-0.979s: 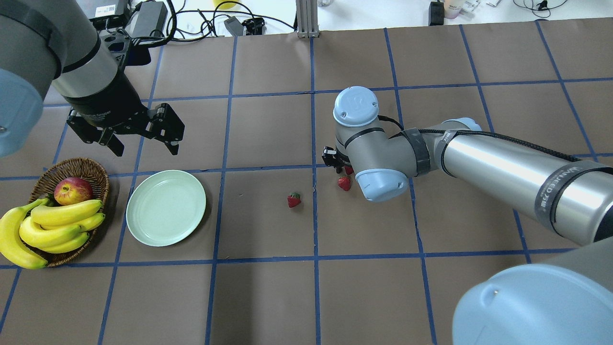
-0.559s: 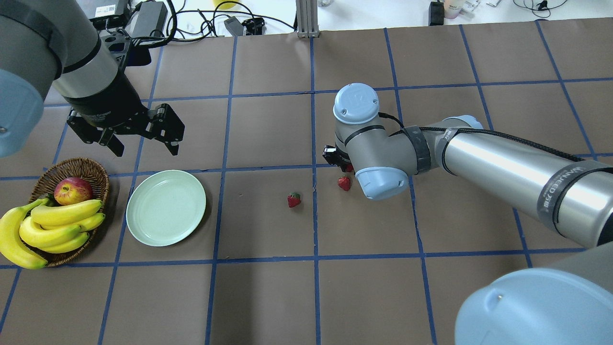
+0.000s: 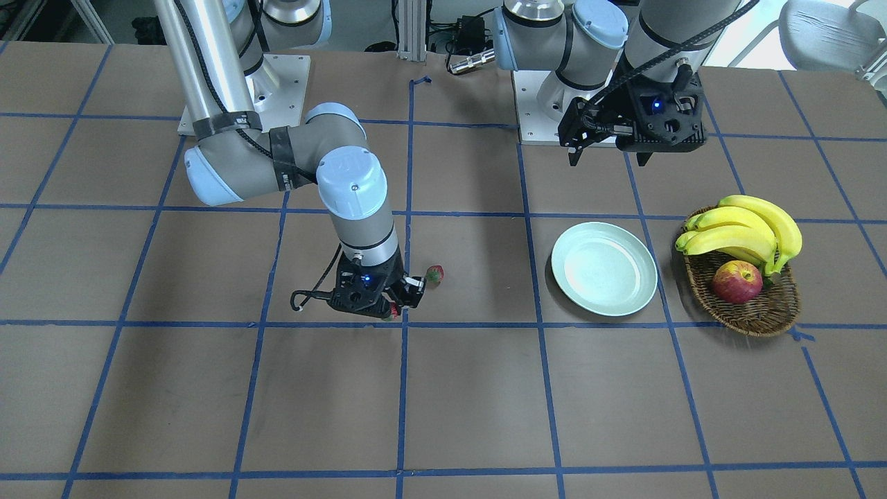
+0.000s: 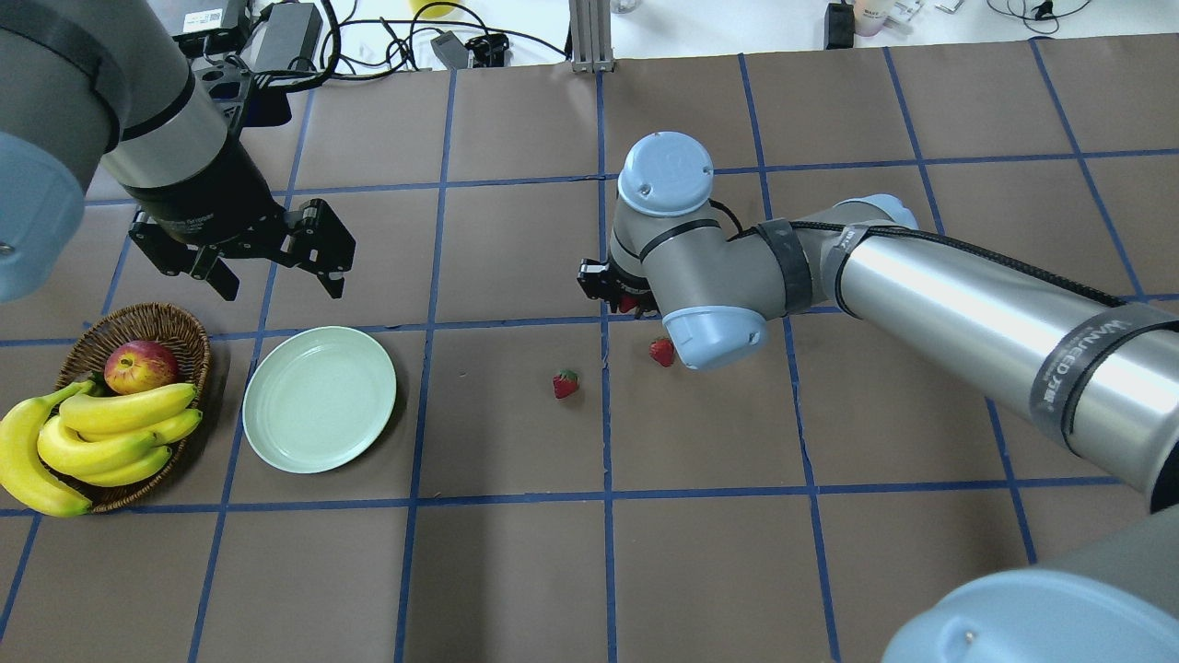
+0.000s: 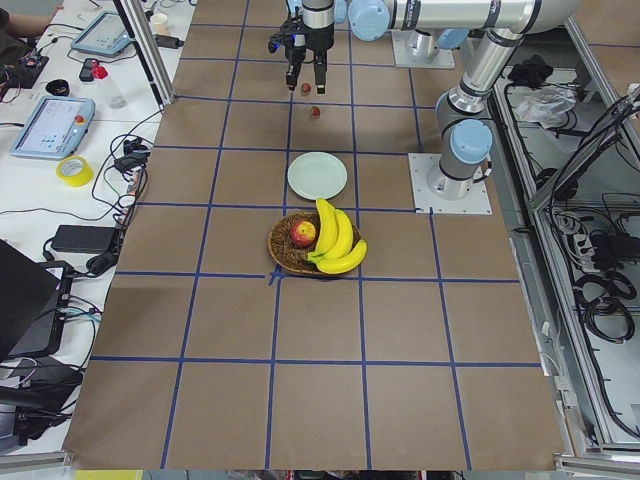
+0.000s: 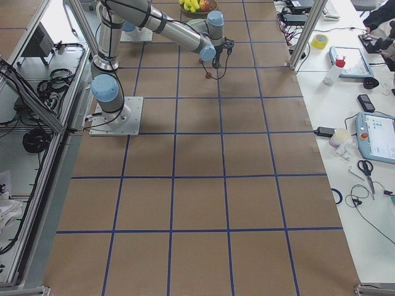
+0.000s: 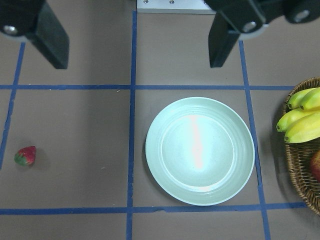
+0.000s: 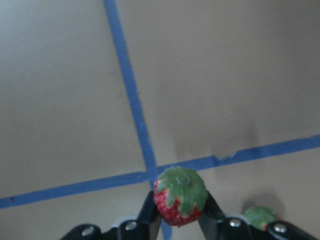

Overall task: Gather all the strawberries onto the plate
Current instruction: 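Carry the second strawberry and set it beside the first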

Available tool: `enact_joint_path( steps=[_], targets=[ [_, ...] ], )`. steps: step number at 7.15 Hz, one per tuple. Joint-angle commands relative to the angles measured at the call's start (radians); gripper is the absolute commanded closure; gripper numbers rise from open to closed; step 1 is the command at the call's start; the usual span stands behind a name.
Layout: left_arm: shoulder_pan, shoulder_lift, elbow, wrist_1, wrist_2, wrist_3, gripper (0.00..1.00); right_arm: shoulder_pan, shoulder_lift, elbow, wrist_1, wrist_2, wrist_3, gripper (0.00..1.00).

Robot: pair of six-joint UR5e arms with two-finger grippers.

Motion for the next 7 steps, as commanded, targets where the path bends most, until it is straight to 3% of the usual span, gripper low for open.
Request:
enact_joint_path(
  steps=[1, 5, 6, 7],
  targets=[
    [0.000, 0.000, 0.000, 0.000, 0.000, 0.000, 0.00, 0.124, 0.006, -0.007, -0.002, 0.037, -0.001, 1.00],
    [0.000, 0.000, -0.002, 0.000, 0.000, 0.000, 0.00, 0.195, 0.075, -0.039, -0.002, 0.054, -0.003, 1.00],
    [0.000, 0.000, 0.000, 0.000, 0.000, 0.000, 0.00, 0.195, 0.075, -0.041, 0.001, 0.057, -0.003, 0.68],
    [0.000, 0.000, -0.002, 0.000, 0.000, 0.000, 0.00, 0.195, 0.072, -0.041, 0.004, 0.057, -0.001, 0.21]
  ],
)
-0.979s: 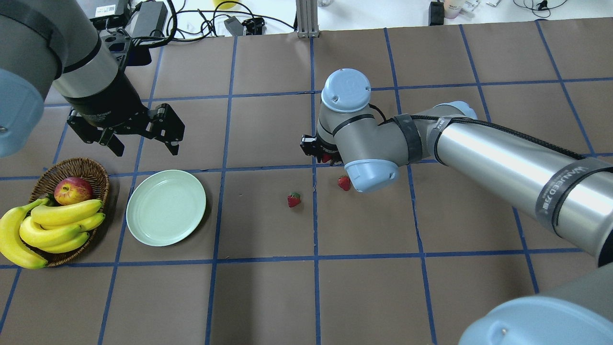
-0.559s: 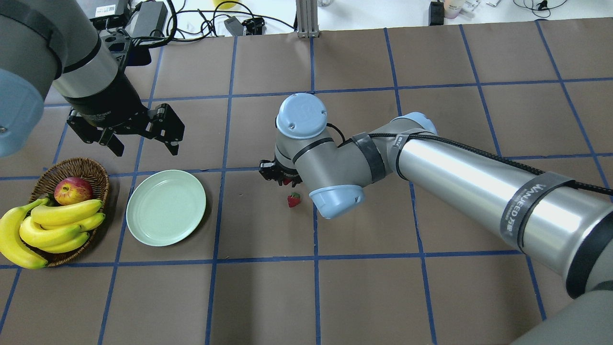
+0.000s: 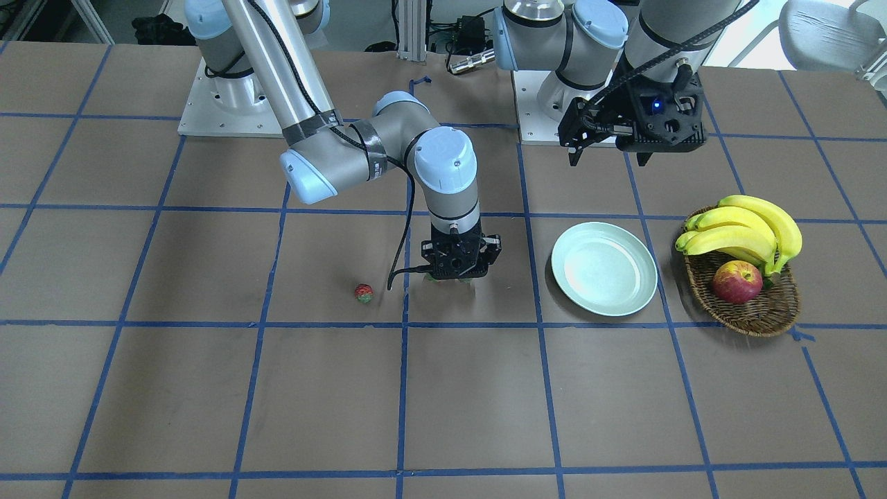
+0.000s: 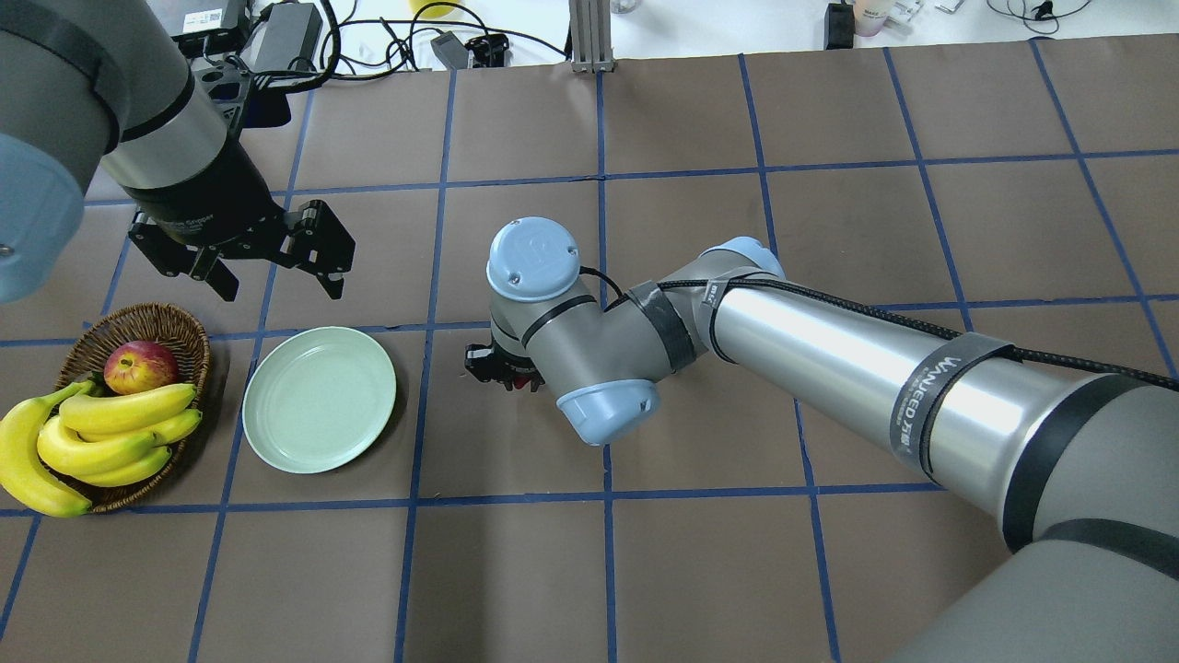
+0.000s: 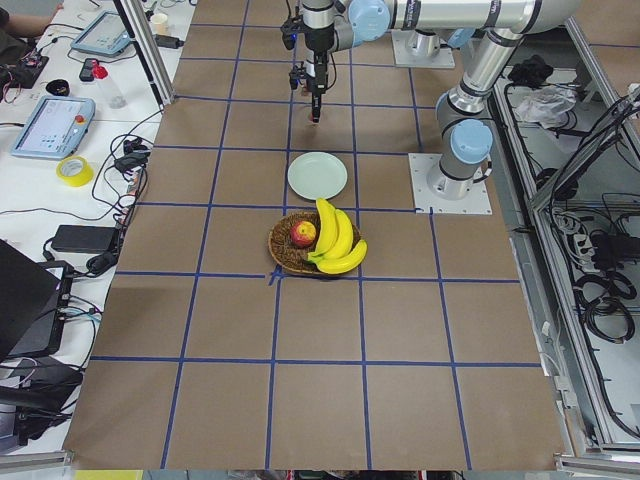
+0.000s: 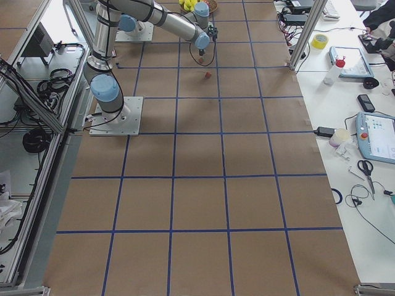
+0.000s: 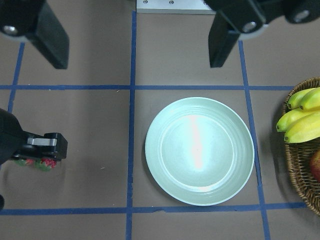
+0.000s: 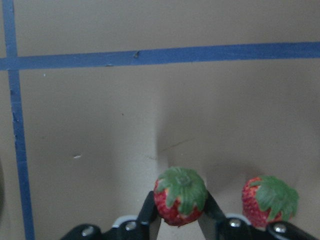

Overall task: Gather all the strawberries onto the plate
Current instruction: 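Carry the second strawberry and set it beside the first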

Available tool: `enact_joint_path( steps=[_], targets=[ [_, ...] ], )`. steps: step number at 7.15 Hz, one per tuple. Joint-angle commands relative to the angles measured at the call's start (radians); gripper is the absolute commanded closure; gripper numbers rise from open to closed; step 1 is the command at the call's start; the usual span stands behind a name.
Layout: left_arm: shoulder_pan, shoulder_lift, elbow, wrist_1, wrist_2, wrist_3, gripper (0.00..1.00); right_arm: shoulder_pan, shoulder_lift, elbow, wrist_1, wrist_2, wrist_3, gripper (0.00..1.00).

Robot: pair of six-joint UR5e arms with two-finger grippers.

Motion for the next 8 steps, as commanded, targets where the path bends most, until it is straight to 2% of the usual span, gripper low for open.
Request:
enact_joint_path(
  steps=[1, 4, 6, 7, 8],
  targets=[
    [0.000, 0.000, -0.001, 0.000, 0.000, 0.000, 0.00, 0.001, -0.001, -0.007, 0.005, 0.003, 0.001, 0.05],
    [0.000, -0.002, -0.001, 0.000, 0.002, -0.002, 0.00, 0.002, -0.034, -0.012, 0.032, -0.008, 0.004, 0.00],
    [0.000, -0.002, -0.001, 0.000, 0.001, -0.002, 0.00, -0.018, -0.095, -0.038, 0.126, -0.023, -0.002, 0.00],
    [0.000, -0.002, -0.001, 0.000, 0.000, 0.000, 0.00, -0.060, -0.120, -0.022, 0.162, -0.095, -0.058, 0.00],
    [0.000, -0.003, -0.001, 0.000, 0.000, 0.000, 0.00, -0.114, -0.140, -0.003, 0.196, -0.117, -0.113, 0.00]
  ],
)
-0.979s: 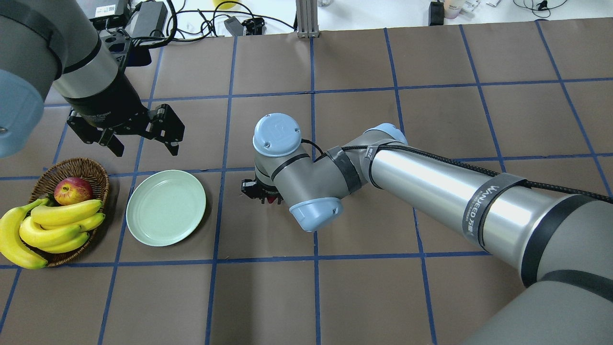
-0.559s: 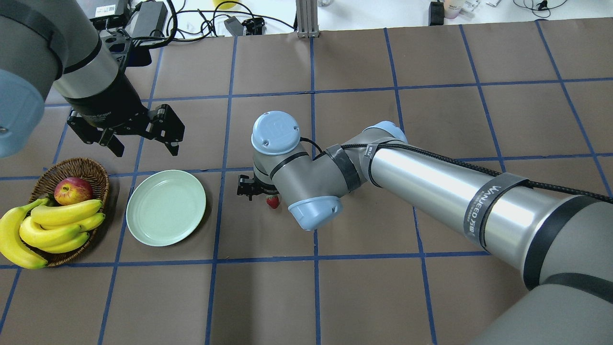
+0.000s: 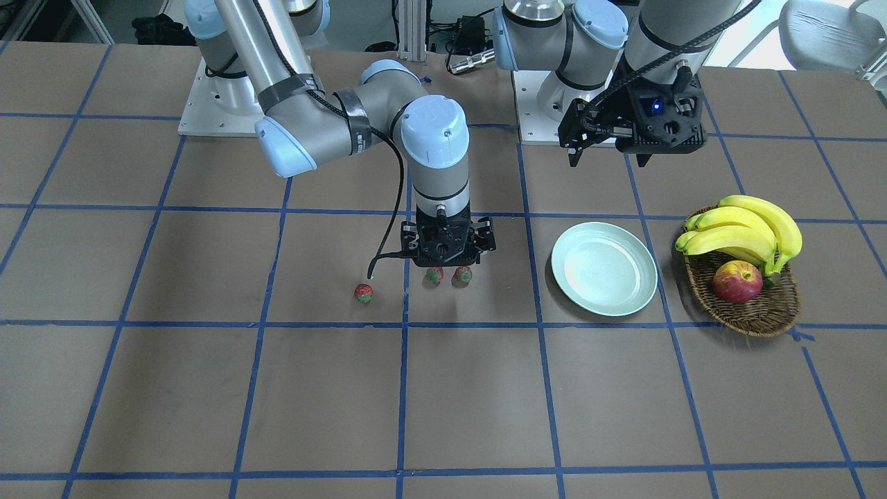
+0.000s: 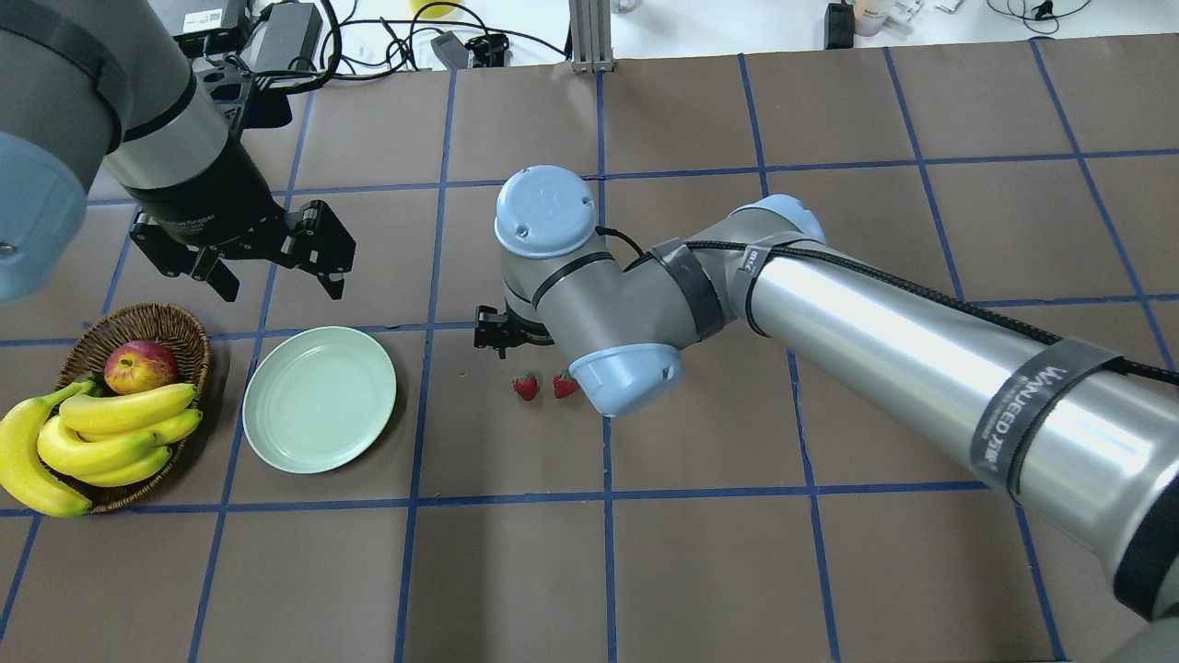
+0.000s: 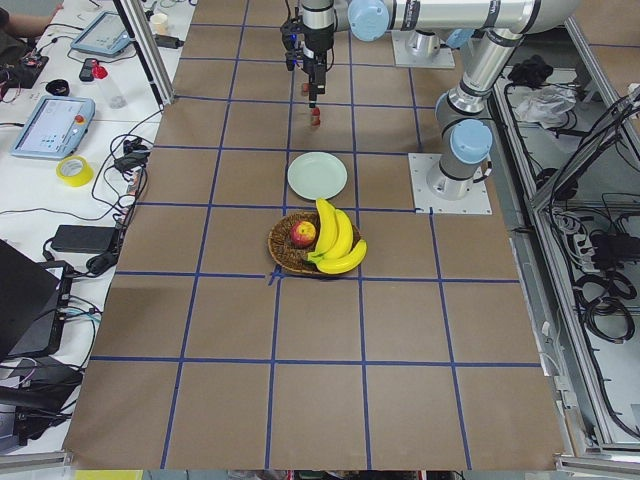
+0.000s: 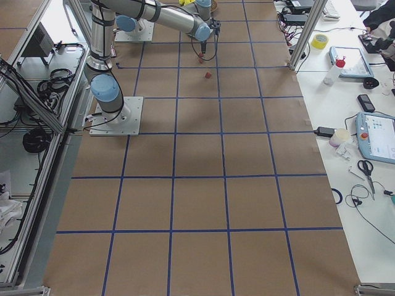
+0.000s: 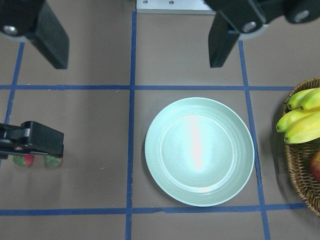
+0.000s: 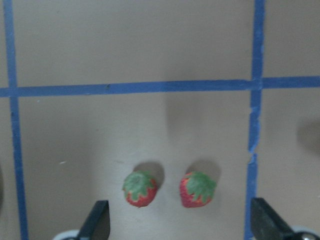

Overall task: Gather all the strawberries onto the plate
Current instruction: 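Move the right gripper back and grasp the last strawberry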

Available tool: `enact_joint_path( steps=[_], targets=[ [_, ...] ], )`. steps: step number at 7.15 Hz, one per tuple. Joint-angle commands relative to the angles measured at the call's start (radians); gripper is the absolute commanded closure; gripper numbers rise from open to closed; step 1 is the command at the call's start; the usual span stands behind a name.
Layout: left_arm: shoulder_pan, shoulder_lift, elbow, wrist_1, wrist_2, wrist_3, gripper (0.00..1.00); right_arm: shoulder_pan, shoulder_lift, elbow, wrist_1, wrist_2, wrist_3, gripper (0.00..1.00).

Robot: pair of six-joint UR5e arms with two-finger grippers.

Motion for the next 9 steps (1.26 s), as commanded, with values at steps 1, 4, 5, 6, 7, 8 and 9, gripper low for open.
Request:
enact_joint_path(
  steps=[1, 4, 5, 6, 7, 8, 9],
  targets=[
    [0.000, -0.001, 0.000, 0.000, 0.000, -0.001, 0.00, -0.085, -0.032, 0.070, 0.022, -0.045, -0.063, 0.00],
    [0.000, -0.001, 0.000, 0.000, 0.000, 0.001, 0.00, -0.126, 0.007, 0.101, 0.016, -0.138, -0.055, 0.03],
    [0.000, -0.001, 0.001, 0.000, 0.000, -0.001, 0.00, -0.131, 0.016, 0.105, 0.007, -0.144, -0.054, 0.12],
    [0.000, -0.001, 0.000, 0.000, 0.000, 0.001, 0.00, -0.131, 0.042, 0.105, -0.039, -0.144, -0.054, 0.19],
    [0.000, -0.001, 0.001, 0.002, 0.000, 0.001, 0.00, -0.131, 0.062, 0.105, -0.059, -0.149, -0.054, 0.21],
    [0.000, -0.001, 0.002, 0.002, 0.000, -0.001, 0.00, -0.131, 0.066, 0.107, -0.059, -0.175, -0.054, 0.27],
    [0.000, 0.000, 0.000, 0.002, 0.000, -0.001, 0.00, -0.131, 0.067, 0.107, -0.058, -0.175, -0.052, 0.43]
  ],
)
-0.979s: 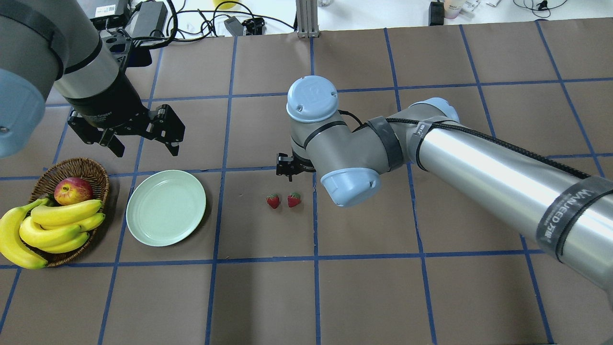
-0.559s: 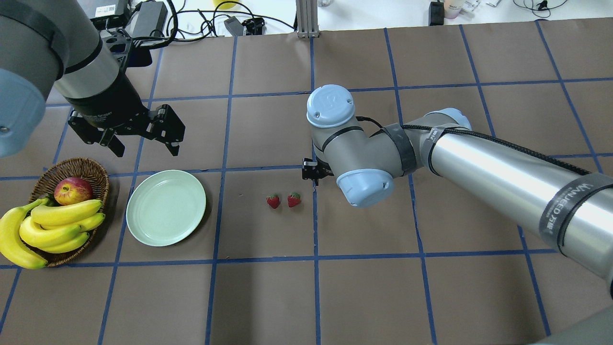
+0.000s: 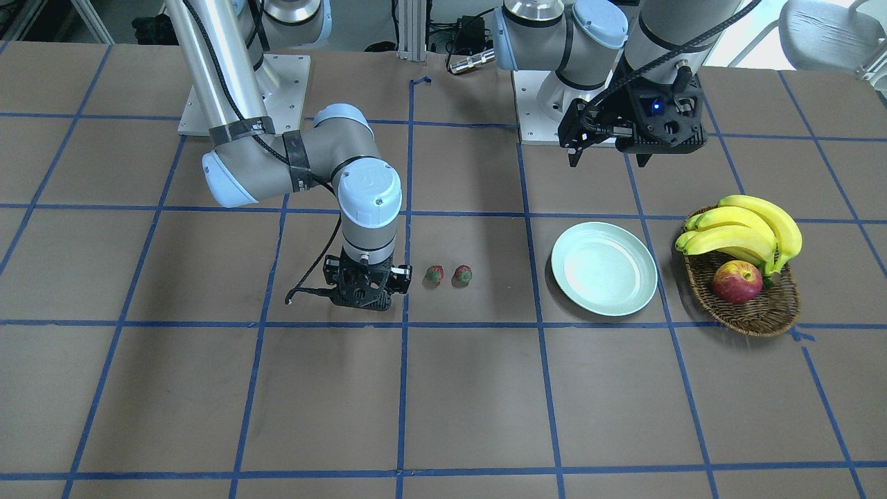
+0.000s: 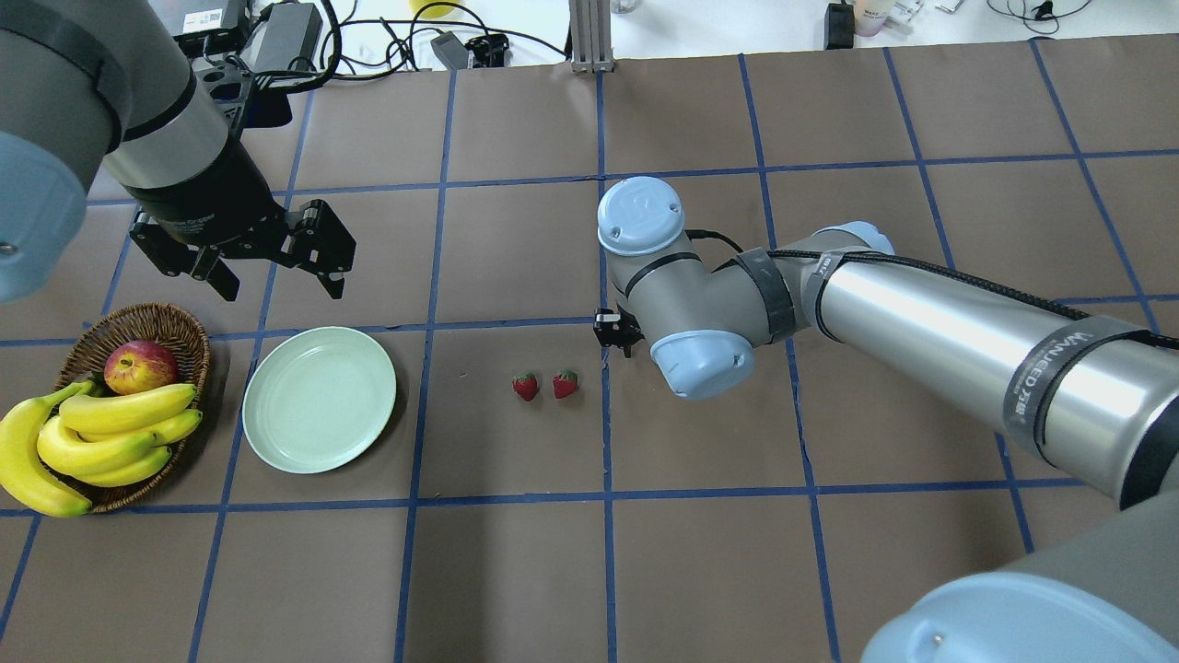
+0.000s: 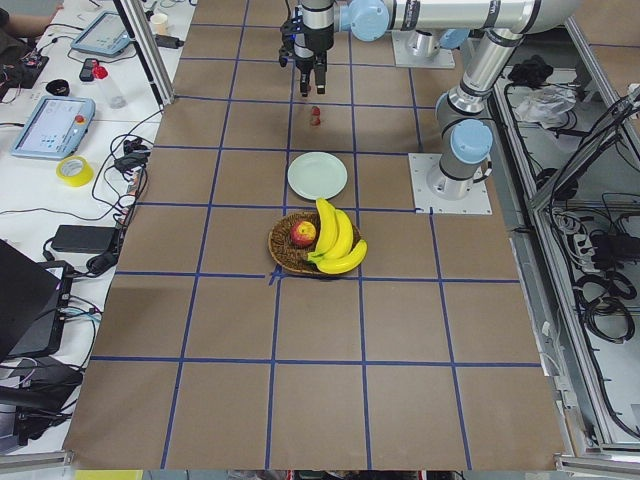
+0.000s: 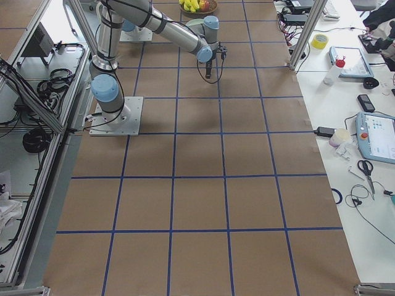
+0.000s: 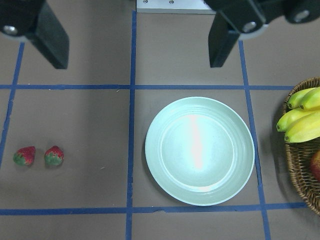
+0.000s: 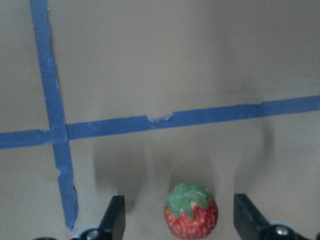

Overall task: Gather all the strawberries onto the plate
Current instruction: 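Move the right gripper back and grasp the last strawberry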

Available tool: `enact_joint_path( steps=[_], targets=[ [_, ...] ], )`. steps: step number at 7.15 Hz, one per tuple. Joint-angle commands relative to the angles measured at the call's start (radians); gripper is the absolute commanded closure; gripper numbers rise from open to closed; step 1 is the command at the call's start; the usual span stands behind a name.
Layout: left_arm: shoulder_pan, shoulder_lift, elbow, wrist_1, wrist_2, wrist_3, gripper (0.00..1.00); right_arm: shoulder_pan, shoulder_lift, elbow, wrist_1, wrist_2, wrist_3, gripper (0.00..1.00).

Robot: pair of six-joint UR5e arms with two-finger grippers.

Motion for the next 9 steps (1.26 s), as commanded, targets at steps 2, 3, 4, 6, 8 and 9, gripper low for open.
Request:
enact_joint_path(
  steps=[2, 3, 4, 6, 8, 9],
  targets=[
    [0.000, 0.000, -0.001, 0.000, 0.000, 0.001, 0.00, -0.002, -0.002, 0.001, 0.000, -0.009, 0.004, 0.96],
    [0.000, 0.000, 0.000, 0.000, 0.000, 0.001, 0.00, -0.002, -0.012, -0.001, 0.005, -0.007, 0.006, 1.00],
    [0.000, 0.000, 0.000, 0.000, 0.000, 0.001, 0.00, 0.000, -0.022, -0.013, 0.006, 0.010, 0.021, 1.00],
    [0.000, 0.000, 0.000, 0.000, 0.000, 0.001, 0.00, 0.039, -0.053, -0.068, 0.006, 0.164, 0.196, 1.00],
    [0.000, 0.000, -0.001, 0.000, 0.000, 0.001, 0.00, 0.142, -0.042, -0.129, -0.004, 0.171, 0.237, 1.00],
    [0.000, 0.000, -0.001, 0.000, 0.000, 0.003, 0.00, 0.176, -0.035, -0.158, -0.004, 0.172, 0.237, 1.00]
  ],
)
